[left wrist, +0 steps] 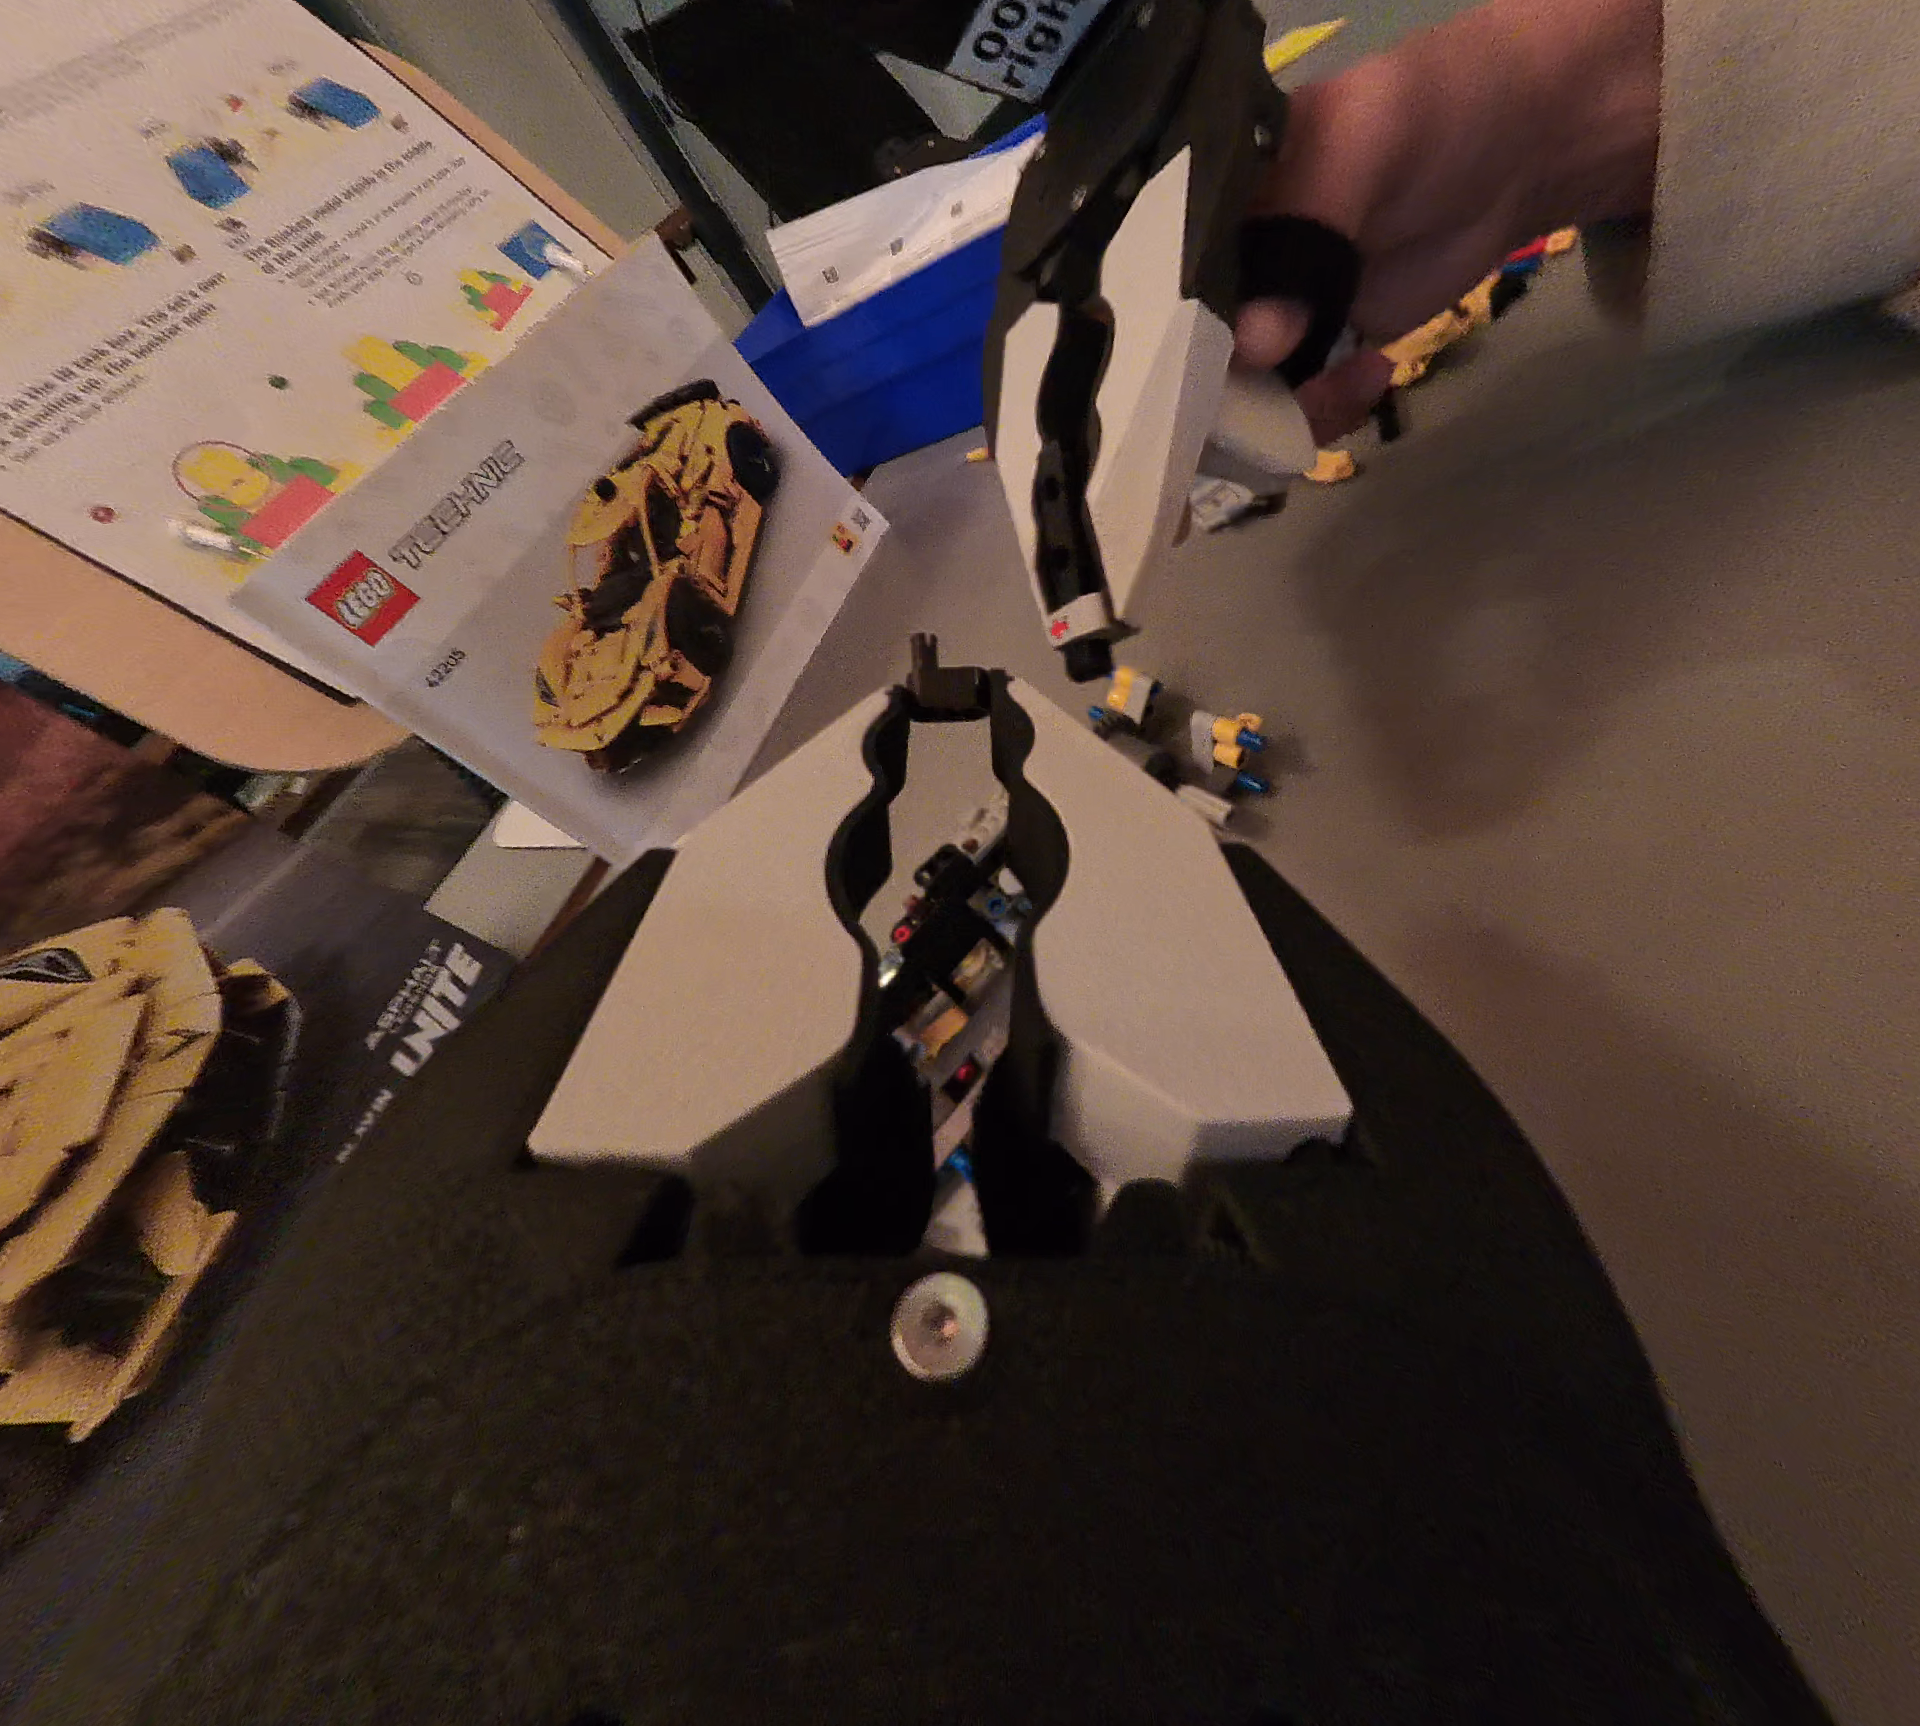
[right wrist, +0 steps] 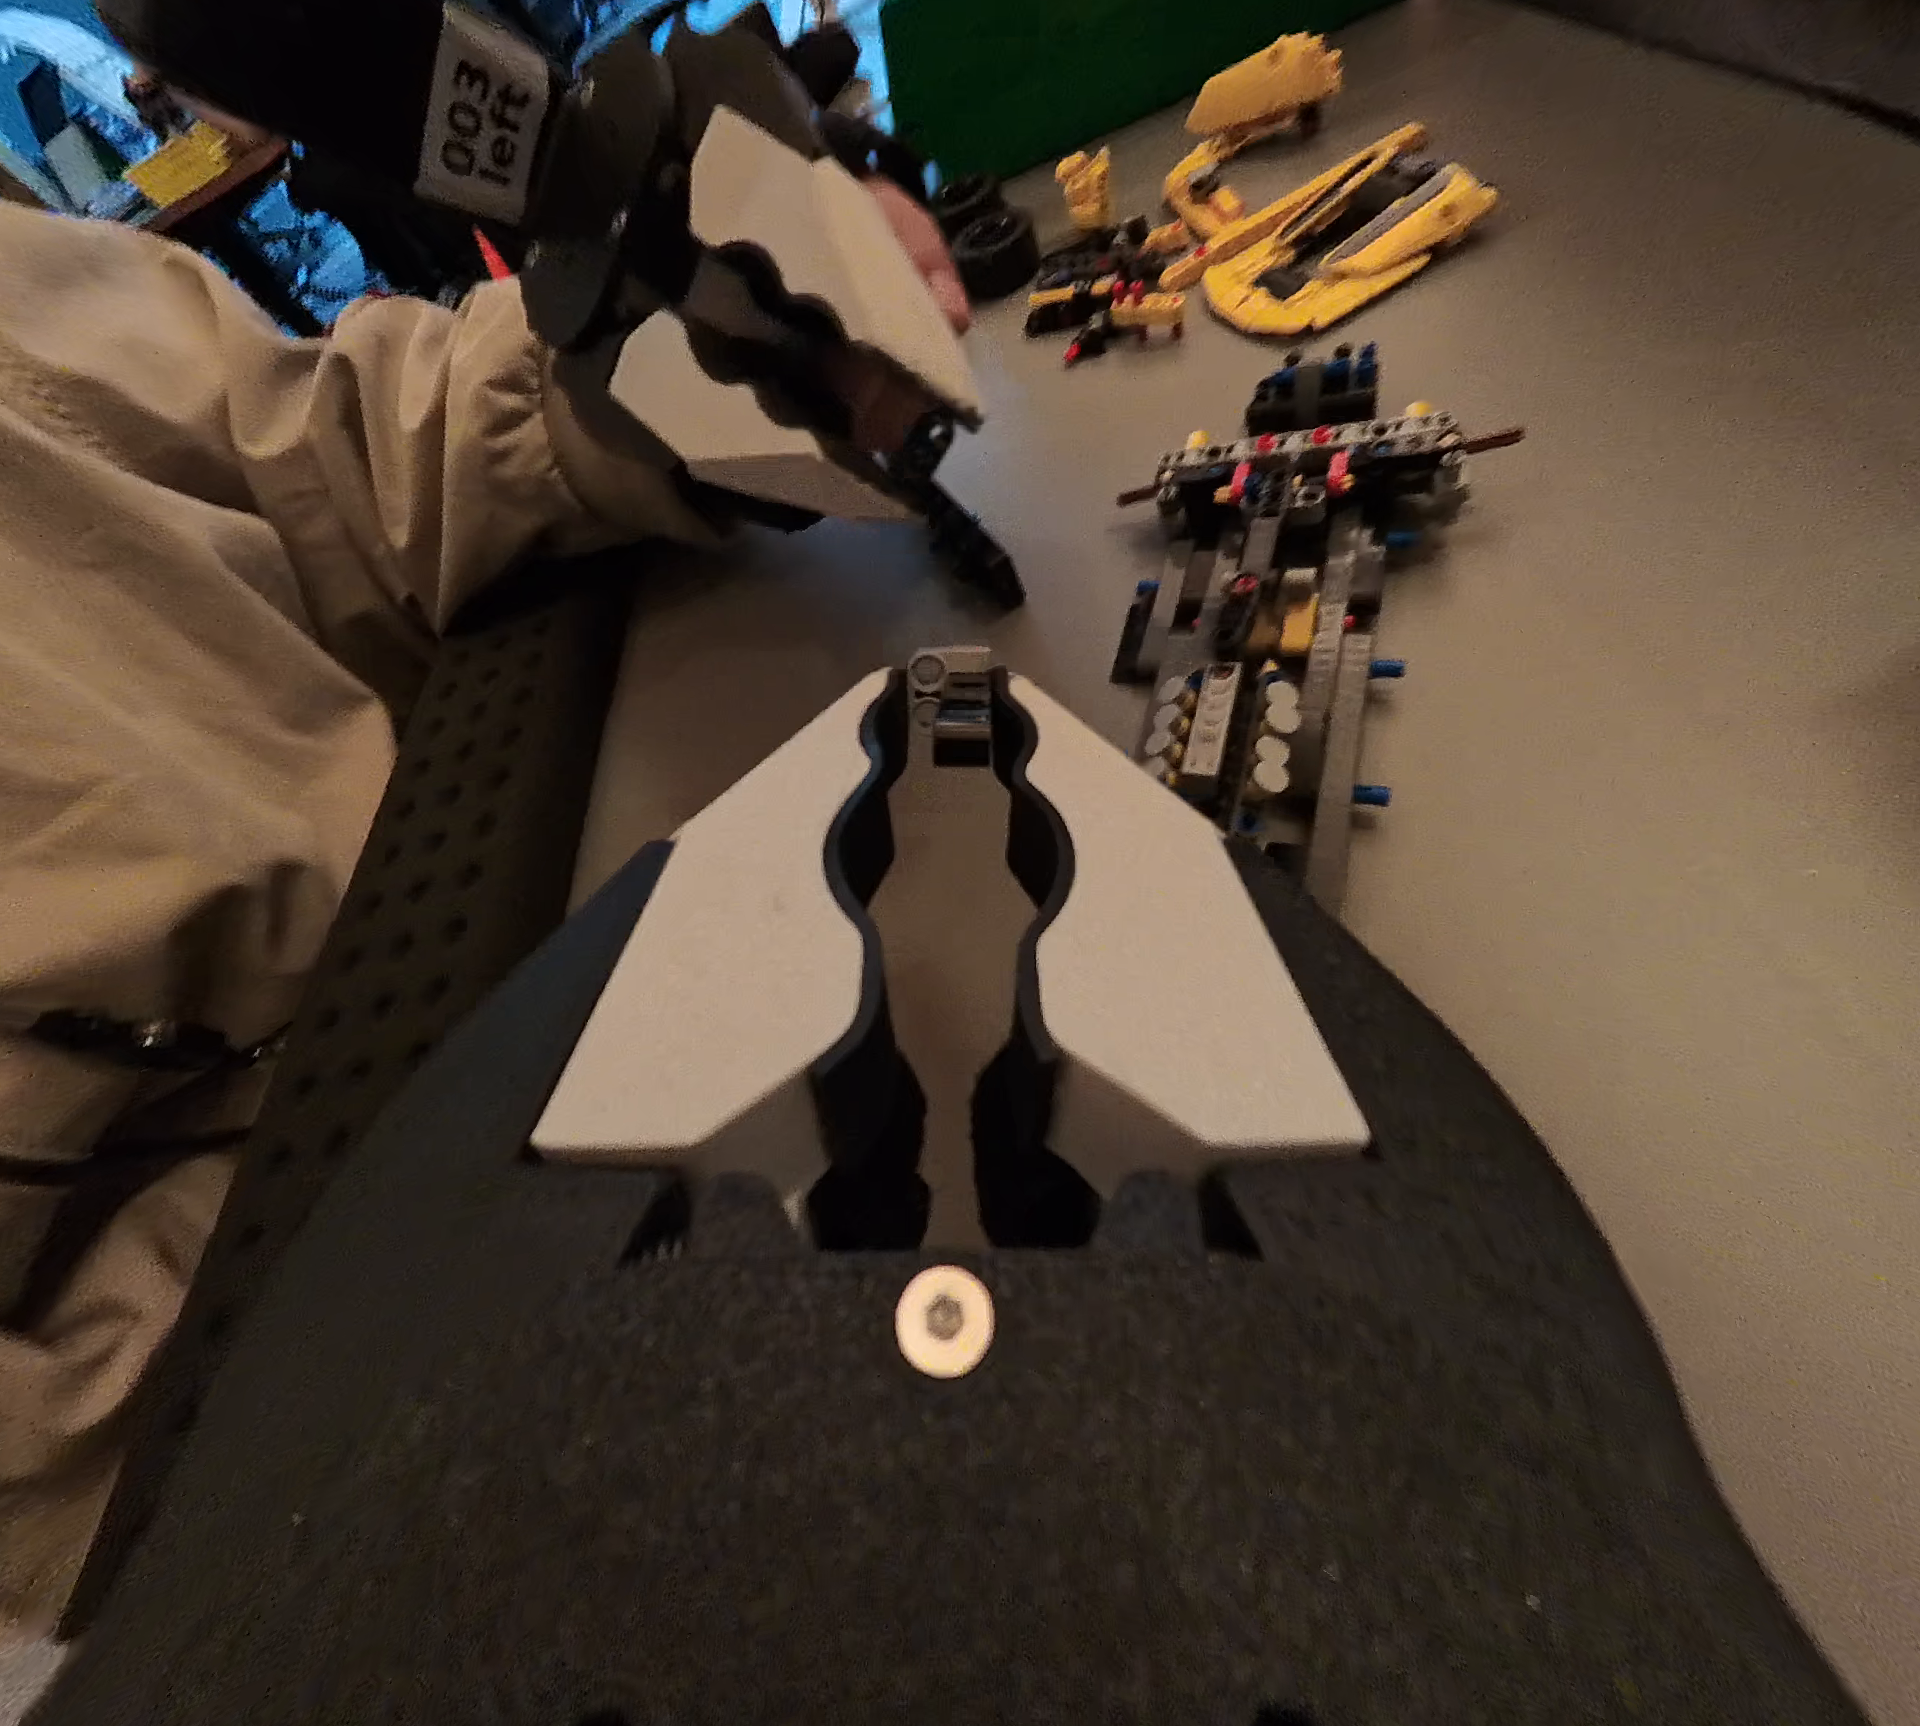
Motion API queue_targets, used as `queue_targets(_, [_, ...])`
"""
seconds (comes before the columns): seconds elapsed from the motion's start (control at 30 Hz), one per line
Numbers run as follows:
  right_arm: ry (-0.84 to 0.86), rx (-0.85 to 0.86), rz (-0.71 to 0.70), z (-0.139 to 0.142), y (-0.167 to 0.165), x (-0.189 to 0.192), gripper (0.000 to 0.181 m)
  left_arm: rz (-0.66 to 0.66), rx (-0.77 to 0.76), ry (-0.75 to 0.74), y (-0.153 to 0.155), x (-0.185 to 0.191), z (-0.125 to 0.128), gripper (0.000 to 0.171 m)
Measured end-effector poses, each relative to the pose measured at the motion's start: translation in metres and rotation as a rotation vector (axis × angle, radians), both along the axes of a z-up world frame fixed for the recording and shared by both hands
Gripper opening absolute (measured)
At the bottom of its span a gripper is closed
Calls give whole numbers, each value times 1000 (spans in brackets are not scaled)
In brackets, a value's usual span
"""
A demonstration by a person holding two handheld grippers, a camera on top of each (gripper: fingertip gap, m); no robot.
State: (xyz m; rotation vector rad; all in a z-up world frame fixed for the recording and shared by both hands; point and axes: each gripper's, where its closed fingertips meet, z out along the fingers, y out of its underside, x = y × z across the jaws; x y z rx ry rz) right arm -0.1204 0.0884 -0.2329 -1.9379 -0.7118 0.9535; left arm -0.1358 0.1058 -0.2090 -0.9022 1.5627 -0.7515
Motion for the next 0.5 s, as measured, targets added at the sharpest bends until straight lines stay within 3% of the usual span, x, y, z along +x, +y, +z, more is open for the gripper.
queue_targets(0.07, [52, -32, 48, 1, -8, -5, 14, 18, 47, -16, 1, 0, 2, 15])
queue_targets(0.1, [25, -124, 119, -11, -21, -12, 14, 28, 70, -20, 1, 1, 2, 15])
queue_targets(0.17, [-140, -291, 219, -52, -44, -23, 15, 21, 88, -8, -1, 2, -1, 15])
queue_targets(0.27, [-382, -240, 262, -88, -45, -30, 15, 8, 121, -27, -7, 4, 0, 15])
queue_targets(0.37, [-382, -192, 254, -87, -41, -35, 19, 9, 171, -44, -10, 5, 0, 15])
queue_targets(0.4, [-348, -197, 241, -82, -38, -35, 28, 13, 194, -48, -10, 5, 0, 15])
queue_targets(0.5, [-140, -146, 155, -45, -21, -30, 34, 25, 260, -46, -10, 6, -1, 15])
